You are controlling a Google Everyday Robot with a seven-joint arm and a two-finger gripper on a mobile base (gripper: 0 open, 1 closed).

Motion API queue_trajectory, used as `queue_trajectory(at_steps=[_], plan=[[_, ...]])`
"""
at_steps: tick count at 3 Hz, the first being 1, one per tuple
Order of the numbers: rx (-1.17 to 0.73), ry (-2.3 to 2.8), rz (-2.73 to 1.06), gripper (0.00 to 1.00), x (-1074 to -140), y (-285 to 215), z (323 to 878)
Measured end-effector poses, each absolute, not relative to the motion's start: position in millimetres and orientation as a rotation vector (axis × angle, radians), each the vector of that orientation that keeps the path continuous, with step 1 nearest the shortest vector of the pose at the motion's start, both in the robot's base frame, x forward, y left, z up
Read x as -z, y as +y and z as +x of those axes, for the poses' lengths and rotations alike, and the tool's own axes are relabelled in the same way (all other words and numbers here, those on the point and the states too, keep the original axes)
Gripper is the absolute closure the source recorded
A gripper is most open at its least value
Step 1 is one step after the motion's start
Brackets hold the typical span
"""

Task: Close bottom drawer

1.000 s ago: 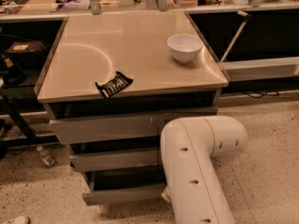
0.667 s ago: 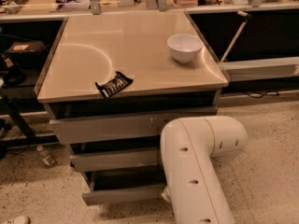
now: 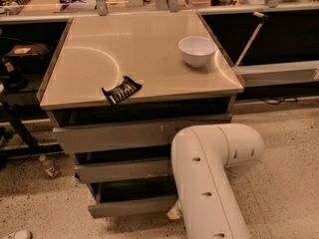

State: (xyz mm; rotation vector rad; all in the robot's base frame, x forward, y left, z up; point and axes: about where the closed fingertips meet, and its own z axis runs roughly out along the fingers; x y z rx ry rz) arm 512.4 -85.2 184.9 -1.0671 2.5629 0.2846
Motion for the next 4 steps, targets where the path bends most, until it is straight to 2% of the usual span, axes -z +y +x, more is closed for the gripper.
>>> queue_trajectory(at_steps=[1, 2, 4], plan=[[-0.285, 2.563, -1.067, 0.00, -184.9, -85.1, 512.4], [-0.285, 2.563, -1.067, 0.00, -184.8, -85.1, 512.4], [-0.285, 2.563, -1.067, 0.42, -184.8, -85.1, 512.4]])
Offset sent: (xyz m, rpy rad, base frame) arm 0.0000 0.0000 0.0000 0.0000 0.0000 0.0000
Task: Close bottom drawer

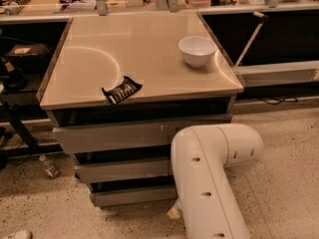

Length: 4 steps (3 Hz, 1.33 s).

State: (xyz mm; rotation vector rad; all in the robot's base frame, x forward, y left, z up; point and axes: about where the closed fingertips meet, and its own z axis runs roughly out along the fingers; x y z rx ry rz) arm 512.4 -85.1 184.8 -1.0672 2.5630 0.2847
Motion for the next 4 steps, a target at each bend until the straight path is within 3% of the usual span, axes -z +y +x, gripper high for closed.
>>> queue_trajectory(at_steps=[2, 3, 4], plan=[[-0.285, 2.563, -1.067, 0.88, -185, -85, 512], [-0.285, 2.563, -1.067, 1.00, -185, -85, 512], [-0.291, 2.558, -1.017, 1.00, -182, -80, 533]])
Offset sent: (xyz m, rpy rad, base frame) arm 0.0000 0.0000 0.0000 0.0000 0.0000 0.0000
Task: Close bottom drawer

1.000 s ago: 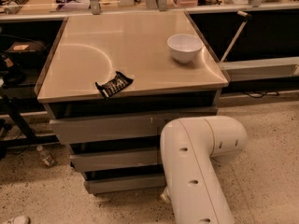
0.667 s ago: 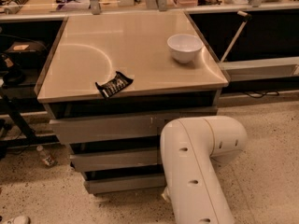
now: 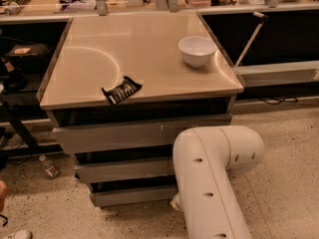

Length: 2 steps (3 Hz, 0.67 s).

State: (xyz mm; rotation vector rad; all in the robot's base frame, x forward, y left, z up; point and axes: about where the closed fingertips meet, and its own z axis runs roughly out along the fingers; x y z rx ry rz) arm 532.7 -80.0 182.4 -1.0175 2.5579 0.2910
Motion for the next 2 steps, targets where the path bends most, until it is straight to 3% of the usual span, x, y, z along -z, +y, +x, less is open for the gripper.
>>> queue_trajectory(at_steps=[2], plan=[[-0.310, 2.536, -0.955, 1.00, -175, -60, 582]])
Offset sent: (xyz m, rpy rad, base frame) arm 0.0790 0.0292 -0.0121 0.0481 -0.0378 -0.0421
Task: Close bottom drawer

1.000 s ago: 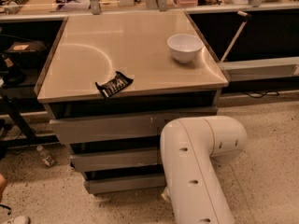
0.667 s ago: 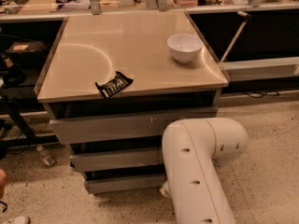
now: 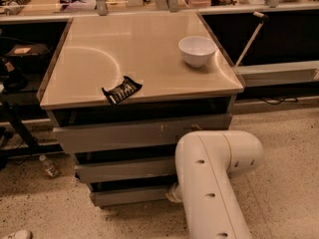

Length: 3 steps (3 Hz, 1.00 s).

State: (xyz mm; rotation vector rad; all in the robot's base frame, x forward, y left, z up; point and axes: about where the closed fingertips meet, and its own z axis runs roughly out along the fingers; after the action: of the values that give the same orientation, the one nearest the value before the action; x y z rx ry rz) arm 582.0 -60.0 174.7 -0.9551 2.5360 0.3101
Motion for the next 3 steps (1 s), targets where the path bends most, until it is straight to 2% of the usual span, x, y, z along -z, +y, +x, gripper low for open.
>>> queue_trajectory(at_steps=[1, 2, 3], plan=[[-0.314, 2.530, -0.950, 1.00, -172.3, -54.3, 594.1], [-0.314, 2.529, -0.950, 0.81, -172.5, -54.1, 594.9], [-0.314, 2.529, -0.950, 0.58, -172.5, -54.1, 594.9]])
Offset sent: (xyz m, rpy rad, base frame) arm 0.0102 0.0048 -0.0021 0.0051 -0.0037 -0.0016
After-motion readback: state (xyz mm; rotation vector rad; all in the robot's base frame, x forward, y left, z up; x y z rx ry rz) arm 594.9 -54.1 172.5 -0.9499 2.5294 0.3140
